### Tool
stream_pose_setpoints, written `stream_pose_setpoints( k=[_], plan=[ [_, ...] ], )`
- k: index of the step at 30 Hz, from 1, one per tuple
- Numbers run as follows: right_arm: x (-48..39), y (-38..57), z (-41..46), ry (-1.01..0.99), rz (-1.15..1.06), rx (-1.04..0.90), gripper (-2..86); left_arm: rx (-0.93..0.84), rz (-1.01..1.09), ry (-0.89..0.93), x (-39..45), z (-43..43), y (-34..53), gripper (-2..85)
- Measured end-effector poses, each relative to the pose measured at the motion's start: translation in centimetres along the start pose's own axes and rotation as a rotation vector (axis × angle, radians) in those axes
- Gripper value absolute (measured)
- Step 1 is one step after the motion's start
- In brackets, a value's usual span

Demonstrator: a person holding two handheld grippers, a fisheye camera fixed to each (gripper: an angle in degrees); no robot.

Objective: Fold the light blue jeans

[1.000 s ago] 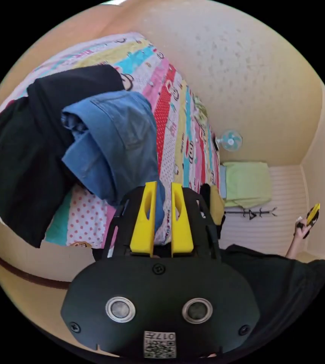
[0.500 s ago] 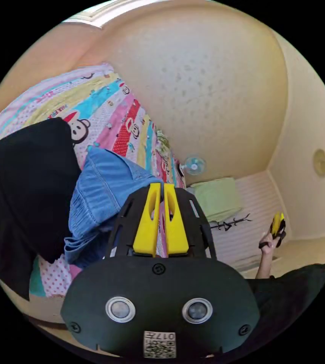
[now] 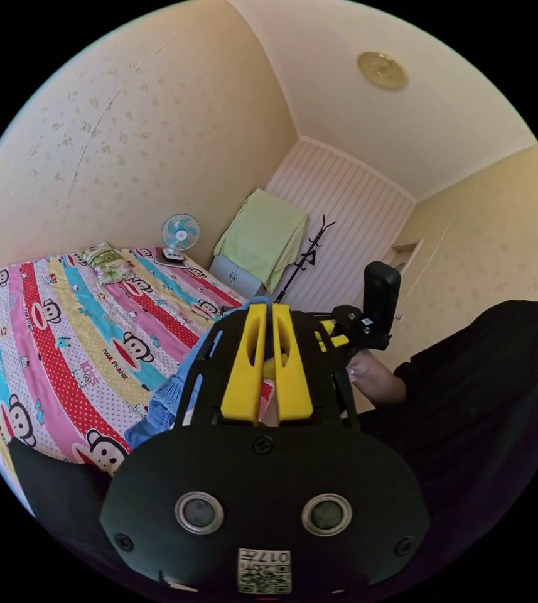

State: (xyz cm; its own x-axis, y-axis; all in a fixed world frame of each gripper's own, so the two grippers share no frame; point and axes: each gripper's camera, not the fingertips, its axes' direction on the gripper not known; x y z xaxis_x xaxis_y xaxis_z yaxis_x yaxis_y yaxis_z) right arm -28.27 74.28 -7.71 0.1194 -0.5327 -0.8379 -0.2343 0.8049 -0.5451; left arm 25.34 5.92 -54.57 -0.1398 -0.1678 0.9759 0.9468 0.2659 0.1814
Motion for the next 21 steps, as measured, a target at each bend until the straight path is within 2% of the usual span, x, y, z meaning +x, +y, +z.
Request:
stream_pose_setpoints(
  k=[4,7,9,12,18,21],
  plan=[
    [-0.2,-0.1,-0.7,-0.002,0.055,0.033,3.6,0.000,0.035,-0.033,-1.4,-1.9,1.7,2.8],
    [-0.1,-0.2,-3.4,-0.049,0.059,0.131,3.3,0.181,-0.002,-0.042,-3.6,-7.3,4.4,4.5],
    [-0.3,-0.7,-6.7,-0.085,0.051,0.244,3.1,0.262,-0.059,-0.114,-5.5,-10.2,6.5,3.9],
    [-0.4,-1.7,-11.6,-0.159,0.012,0.391,3.1,0.262,-0.151,-0.201,-8.7,-12.9,8.9,5.7],
    [-0.6,-4.5,-20.6,-0.324,-0.146,0.615,3.1,0.151,-0.332,-0.103,-16.1,-12.0,11.4,14.0],
    [-0.1,-5.7,-23.1,-0.454,-0.177,0.662,3.1,0.157,-0.411,0.147,-20.3,-9.3,11.4,16.2]
  ],
)
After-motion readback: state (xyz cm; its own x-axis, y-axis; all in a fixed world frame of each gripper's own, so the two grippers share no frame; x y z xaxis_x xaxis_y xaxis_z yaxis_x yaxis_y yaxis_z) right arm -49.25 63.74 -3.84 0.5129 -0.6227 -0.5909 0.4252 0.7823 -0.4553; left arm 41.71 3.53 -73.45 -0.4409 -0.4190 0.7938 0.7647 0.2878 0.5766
